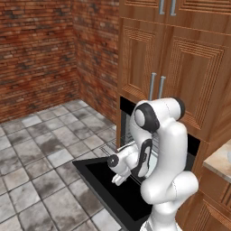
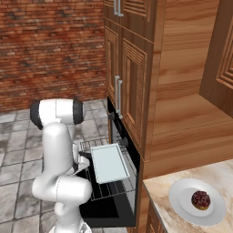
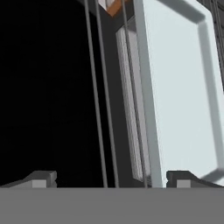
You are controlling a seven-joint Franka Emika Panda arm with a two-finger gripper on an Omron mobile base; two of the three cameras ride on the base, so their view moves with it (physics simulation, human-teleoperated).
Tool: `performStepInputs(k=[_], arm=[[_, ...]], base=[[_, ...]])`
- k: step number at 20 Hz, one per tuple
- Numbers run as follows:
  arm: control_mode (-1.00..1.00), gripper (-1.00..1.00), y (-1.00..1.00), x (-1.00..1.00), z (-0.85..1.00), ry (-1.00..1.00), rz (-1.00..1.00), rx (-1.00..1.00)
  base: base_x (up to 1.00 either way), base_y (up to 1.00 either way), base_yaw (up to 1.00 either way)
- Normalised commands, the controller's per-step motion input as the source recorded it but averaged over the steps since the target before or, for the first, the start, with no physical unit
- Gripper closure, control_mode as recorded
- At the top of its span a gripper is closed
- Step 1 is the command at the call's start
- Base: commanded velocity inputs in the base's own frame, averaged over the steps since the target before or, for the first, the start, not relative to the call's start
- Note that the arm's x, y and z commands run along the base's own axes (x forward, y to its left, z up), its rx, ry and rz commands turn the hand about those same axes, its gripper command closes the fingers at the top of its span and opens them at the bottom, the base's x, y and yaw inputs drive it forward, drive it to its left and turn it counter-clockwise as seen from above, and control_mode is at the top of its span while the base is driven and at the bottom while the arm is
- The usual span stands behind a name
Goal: Take the baked cake out of the oven and place it on the plate for cooling. Then close the oven door.
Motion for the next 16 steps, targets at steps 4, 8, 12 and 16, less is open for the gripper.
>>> performStepInputs(k=[4, 8, 12, 16], arm=[[-1.00, -1.00, 0.00, 0.04, -0.14, 0.00, 0.00, 0.00], [-1.00, -1.00, -0.02, 0.01, -0.16, 0.00, 0.00, 0.00], [-1.00, -1.00, -0.02, 0.01, -0.16, 0.00, 0.00, 0.00], [-1.00, -1.00, -0.10, 0.01, -0.11, 0.00, 0.00, 0.00]], base=[[0.00, 0.00, 0.00], [0.00, 0.00, 0.00], [0.00, 0.00, 0.00], [0.00, 0.00, 0.00]])
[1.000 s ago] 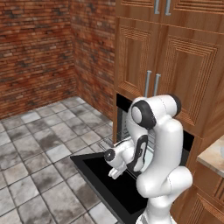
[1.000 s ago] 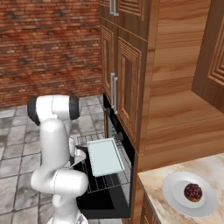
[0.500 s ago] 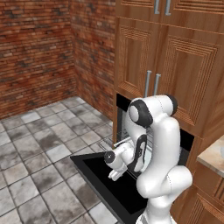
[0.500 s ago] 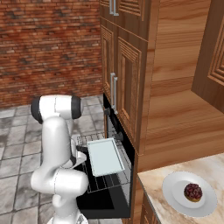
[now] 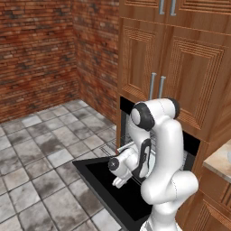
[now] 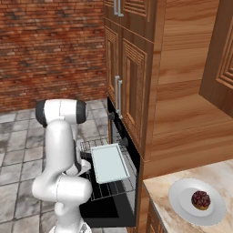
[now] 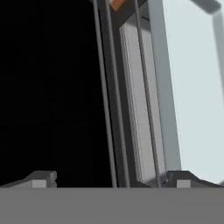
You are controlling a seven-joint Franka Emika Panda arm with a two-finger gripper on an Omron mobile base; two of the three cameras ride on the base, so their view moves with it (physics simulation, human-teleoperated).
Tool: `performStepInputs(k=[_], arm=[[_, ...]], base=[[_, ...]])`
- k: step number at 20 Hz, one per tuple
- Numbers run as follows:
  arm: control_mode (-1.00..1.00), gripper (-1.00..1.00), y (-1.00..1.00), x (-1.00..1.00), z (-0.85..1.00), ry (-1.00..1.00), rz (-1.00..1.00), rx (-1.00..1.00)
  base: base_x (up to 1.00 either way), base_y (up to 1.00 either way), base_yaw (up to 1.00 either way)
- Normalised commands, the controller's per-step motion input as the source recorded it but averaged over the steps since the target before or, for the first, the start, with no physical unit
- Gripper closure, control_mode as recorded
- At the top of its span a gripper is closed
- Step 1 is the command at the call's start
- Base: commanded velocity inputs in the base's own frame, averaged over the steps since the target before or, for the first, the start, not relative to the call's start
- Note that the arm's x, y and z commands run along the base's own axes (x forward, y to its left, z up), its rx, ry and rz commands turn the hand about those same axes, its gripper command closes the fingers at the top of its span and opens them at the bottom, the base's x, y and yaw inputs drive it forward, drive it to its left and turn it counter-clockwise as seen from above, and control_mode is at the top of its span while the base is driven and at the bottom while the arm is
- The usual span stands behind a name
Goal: Take the baked cake out of the oven and place it on the plate for cooling. Then close the oven door.
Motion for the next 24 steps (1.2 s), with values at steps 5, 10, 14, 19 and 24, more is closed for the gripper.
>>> performStepInputs(k=[5, 10, 14, 19, 24], arm=[[-1.00, -1.00, -0.13, 0.07, -0.02, 0.00, 0.00, 0.00], [-1.00, -1.00, -0.12, 0.14, -0.01, 0.00, 0.00, 0.00], [-1.00, -1.00, -0.04, 0.17, -0.04, 0.00, 0.00, 0.00], [-1.00, -1.00, 0.00, 0.19, -0.08, 0.00, 0.00, 0.00], [-1.00, -1.00, 0.00, 0.14, -0.09, 0.00, 0.00, 0.00]], base=[[0.00, 0.00, 0.00], [0.00, 0.00, 0.00], [0.00, 0.00, 0.00], [0.00, 0.00, 0.00], [0.00, 0.00, 0.00]])
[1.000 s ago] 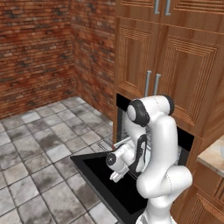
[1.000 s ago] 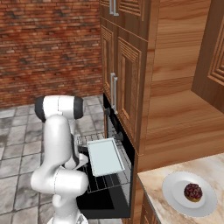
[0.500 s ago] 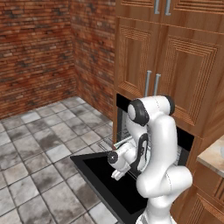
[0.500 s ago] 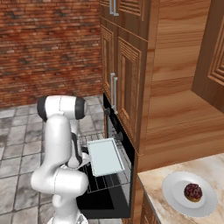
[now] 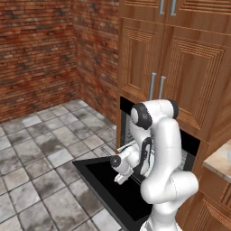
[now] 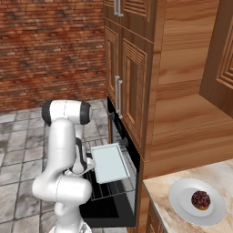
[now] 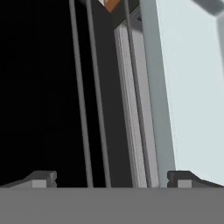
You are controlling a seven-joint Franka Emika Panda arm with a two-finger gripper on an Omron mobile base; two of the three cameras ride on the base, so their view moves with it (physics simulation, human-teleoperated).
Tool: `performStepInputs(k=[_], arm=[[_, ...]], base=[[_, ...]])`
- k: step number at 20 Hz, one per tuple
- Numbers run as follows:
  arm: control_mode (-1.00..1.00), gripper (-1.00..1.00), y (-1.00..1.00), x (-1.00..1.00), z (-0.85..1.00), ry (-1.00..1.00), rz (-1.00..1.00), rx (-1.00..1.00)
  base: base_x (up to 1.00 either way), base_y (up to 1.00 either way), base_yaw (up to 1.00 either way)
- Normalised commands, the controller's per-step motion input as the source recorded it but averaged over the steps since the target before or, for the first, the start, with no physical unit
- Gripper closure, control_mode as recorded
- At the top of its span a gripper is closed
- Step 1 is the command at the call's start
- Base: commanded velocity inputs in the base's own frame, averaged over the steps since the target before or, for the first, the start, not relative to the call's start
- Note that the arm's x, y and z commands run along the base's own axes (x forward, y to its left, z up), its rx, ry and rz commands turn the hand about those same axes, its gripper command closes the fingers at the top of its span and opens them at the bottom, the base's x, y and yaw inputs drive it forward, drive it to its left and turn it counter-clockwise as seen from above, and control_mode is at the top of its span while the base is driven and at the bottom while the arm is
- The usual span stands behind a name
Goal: Take the baked cake out of the oven and place it on the plate for cooling. Then close the oven door.
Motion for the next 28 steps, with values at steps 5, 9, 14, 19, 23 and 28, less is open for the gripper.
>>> performStepInputs(k=[5, 9, 14, 19, 23, 28], arm=[[-1.00, -1.00, -0.01, 0.10, -0.14, 0.00, 0.00, 0.00], [-1.00, -1.00, -0.08, 0.07, -0.13, 0.00, 0.00, 0.00], [-1.00, -1.00, -0.14, 0.06, -0.07, 0.00, 0.00, 0.00], [-1.00, -1.00, -0.28, 0.03, -0.01, 0.00, 0.00, 0.00], [-1.00, -1.00, -0.31, 0.05, -0.01, 0.00, 0.01, 0.00], [-1.00, -1.00, -0.26, 0.07, -0.01, 0.00, 0.00, 0.00]], base=[[0.00, 0.00, 0.00], [0.00, 0.00, 0.00], [0.00, 0.00, 0.00], [0.00, 0.00, 0.00], [0.00, 0.00, 0.00], [0.00, 0.00, 0.00]])
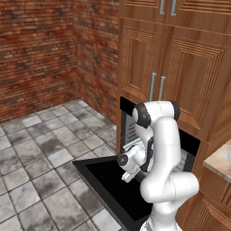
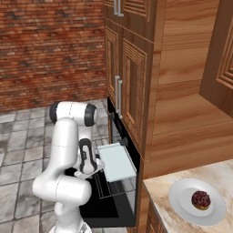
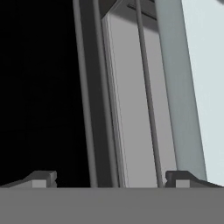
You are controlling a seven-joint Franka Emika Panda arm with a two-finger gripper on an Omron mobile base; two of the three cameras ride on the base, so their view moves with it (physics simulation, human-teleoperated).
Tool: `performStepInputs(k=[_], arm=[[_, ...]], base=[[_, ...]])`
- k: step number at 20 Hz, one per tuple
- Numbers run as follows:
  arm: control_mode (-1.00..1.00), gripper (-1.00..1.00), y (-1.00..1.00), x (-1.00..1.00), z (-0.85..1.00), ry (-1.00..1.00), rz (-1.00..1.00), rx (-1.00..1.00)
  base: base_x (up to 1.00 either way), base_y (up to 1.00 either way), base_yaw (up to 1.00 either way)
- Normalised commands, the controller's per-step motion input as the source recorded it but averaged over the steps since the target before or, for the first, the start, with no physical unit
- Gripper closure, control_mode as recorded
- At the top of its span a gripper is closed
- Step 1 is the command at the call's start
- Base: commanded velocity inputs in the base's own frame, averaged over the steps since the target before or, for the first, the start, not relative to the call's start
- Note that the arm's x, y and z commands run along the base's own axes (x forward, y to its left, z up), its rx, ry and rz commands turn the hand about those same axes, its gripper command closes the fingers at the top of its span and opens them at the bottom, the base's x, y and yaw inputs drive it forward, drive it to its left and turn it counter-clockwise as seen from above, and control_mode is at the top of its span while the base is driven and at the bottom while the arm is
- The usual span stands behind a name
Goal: Take the baked cake out of the oven and place it on the plate for cooling. Then close the oven door.
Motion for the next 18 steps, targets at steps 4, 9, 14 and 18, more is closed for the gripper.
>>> performStepInputs(k=[4, 9, 14, 18], arm=[[-1.00, -1.00, -0.22, 0.07, -0.01, 0.00, 0.00, 0.00], [-1.00, -1.00, -0.17, 0.10, -0.01, 0.00, 0.00, 0.00], [-1.00, -1.00, -0.16, 0.12, -0.01, 0.00, 0.00, 0.00], [-1.00, -1.00, -0.15, 0.14, -0.01, 0.00, 0.00, 0.00]], base=[[0.00, 0.00, 0.00], [0.00, 0.00, 0.00], [0.00, 0.00, 0.00], [0.00, 0.00, 0.00]])
